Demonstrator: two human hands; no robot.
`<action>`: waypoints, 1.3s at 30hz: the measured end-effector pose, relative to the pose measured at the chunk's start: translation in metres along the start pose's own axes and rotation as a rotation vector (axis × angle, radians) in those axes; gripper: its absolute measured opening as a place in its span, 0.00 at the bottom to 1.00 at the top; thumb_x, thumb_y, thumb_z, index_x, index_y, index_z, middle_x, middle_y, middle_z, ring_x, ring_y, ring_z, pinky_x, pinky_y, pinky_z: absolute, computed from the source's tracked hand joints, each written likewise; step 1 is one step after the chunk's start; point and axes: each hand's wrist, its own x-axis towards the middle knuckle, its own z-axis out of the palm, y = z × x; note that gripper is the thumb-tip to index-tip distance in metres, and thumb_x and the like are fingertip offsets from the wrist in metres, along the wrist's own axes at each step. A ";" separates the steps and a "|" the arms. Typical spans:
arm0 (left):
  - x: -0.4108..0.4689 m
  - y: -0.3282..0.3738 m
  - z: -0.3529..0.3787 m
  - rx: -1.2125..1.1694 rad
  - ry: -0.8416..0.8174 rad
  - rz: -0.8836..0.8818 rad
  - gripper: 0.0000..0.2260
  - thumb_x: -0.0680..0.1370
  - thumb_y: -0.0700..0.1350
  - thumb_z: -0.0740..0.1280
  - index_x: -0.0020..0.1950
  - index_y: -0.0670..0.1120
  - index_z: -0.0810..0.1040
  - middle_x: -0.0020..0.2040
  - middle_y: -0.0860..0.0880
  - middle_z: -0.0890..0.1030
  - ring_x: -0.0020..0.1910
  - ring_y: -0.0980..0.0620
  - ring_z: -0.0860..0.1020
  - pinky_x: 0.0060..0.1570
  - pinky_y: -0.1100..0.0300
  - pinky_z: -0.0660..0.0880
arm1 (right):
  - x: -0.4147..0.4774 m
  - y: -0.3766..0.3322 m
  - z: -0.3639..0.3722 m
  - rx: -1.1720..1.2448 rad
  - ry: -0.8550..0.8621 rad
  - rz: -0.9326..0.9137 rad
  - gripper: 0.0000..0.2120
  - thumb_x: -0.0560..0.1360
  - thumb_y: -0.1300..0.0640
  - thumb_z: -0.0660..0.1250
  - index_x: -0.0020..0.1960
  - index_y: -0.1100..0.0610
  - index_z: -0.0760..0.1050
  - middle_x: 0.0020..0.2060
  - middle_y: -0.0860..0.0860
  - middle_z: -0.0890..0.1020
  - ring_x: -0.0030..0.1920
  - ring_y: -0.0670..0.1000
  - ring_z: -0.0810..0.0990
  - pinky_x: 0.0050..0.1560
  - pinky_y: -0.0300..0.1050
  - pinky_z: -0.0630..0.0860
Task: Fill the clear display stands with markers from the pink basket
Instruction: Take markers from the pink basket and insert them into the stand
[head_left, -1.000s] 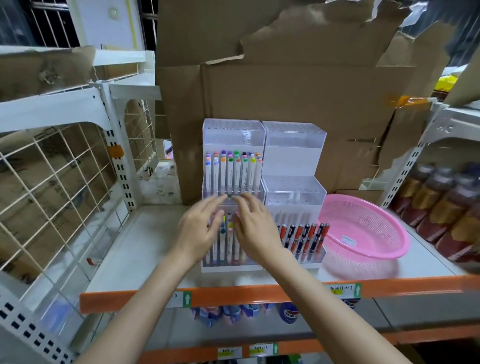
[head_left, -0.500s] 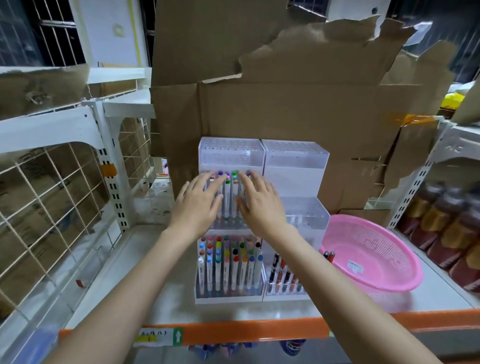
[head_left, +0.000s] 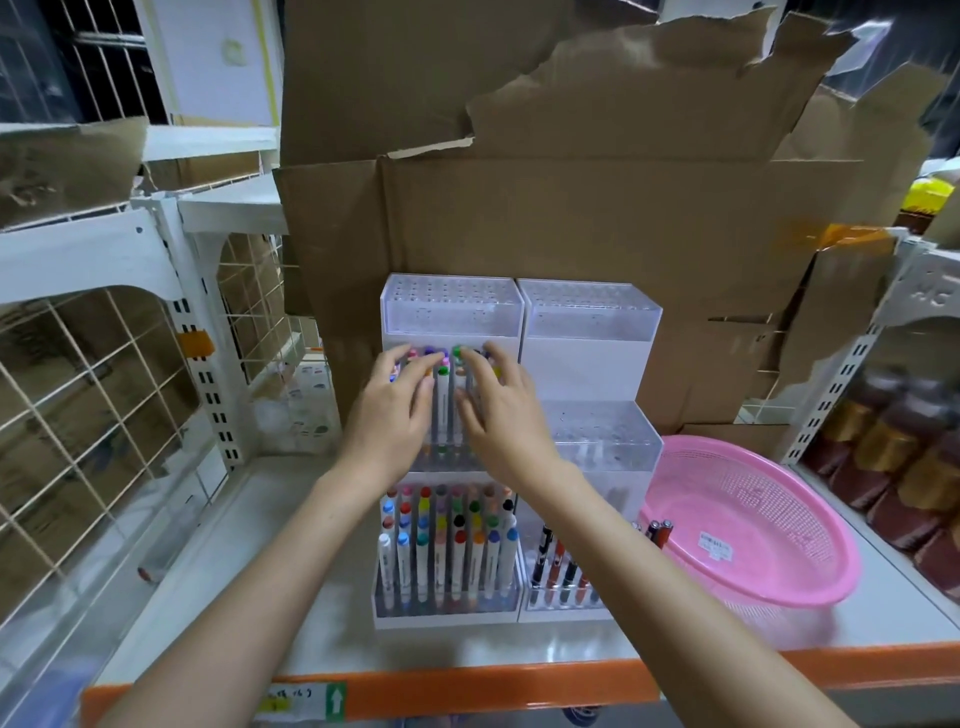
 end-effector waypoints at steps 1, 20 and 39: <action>0.000 -0.002 -0.001 0.025 0.005 0.012 0.16 0.82 0.44 0.57 0.69 0.49 0.73 0.71 0.45 0.67 0.69 0.48 0.67 0.63 0.57 0.66 | 0.000 0.001 0.000 0.005 0.003 -0.004 0.23 0.82 0.52 0.57 0.76 0.50 0.59 0.75 0.54 0.59 0.74 0.55 0.58 0.70 0.48 0.63; 0.003 0.009 -0.004 0.402 -0.037 0.246 0.18 0.80 0.47 0.60 0.70 0.49 0.71 0.66 0.46 0.75 0.67 0.47 0.71 0.67 0.49 0.65 | -0.005 0.008 -0.005 -0.210 -0.003 -0.058 0.23 0.81 0.54 0.57 0.75 0.55 0.61 0.73 0.56 0.65 0.74 0.59 0.60 0.72 0.55 0.62; -0.055 0.019 -0.028 0.344 -0.055 0.396 0.19 0.73 0.41 0.70 0.64 0.45 0.77 0.63 0.45 0.78 0.63 0.46 0.75 0.67 0.49 0.65 | -0.048 -0.014 -0.021 -0.280 -0.061 -0.071 0.29 0.80 0.51 0.61 0.78 0.50 0.54 0.78 0.54 0.52 0.78 0.56 0.50 0.75 0.54 0.53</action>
